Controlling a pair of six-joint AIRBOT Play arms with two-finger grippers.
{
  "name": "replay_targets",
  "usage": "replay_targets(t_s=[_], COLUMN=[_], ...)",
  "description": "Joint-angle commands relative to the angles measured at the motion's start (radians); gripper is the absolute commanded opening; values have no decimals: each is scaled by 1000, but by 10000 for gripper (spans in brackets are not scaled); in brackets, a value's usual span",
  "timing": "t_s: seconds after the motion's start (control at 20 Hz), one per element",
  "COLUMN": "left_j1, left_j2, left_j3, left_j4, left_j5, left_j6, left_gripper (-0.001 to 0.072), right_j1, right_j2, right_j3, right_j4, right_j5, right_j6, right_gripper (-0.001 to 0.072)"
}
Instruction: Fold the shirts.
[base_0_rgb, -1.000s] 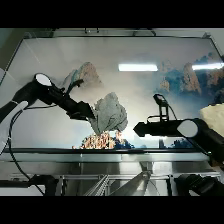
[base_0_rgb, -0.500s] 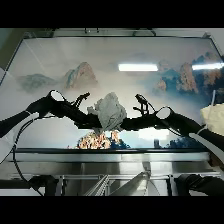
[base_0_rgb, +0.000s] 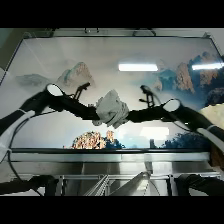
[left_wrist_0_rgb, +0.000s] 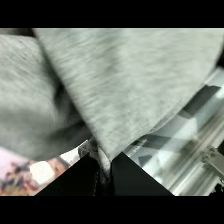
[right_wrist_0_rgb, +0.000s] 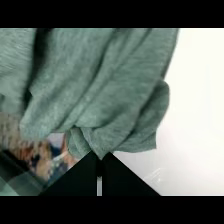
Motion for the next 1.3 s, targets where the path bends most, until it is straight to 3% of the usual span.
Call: replay_targets(t_s=[0.0,0.15,0.3,0.7,0.75,0.8,0.85,0.9,0.95,1.0,1.25], left_j1=[155,338,463,590,590,590,590,591,591,594,657], left_j2=[132,254,320,272,255,241,229,219,212,208,207], left_j3=[109,170,141,-106,-107,-107,-107,-107,-107,-107,-107], left_j4=[6,-9,-20,-23,-21,-22,-21,-19,-18,-18,30], left_j5=[-204,-234,-245,-235,-221,-225,-235,-240,-242,-250,-201], left_j6=[0,-13,-9,93,92,91,89,89,89,89,90], left_gripper=[22,25,32,33,41,244,368,478,651,720,720], right_j1=[-221,-473,-594,-598,-597,-598,-599,-600,-600,-600,-598], right_j2=[210,399,491,385,371,364,363,365,365,365,288], right_j3=[31,80,84,83,83,83,83,83,83,83,83], right_j4=[-282,-344,-344,-360,-348,-343,-347,-362,-389,-418,-334], right_j5=[88,180,215,251,252,253,258,259,259,263,282], right_j6=[130,139,132,106,101,102,102,102,105,119,121], right_gripper=[10,10,11,27,222,477,559,559,559,557,555])
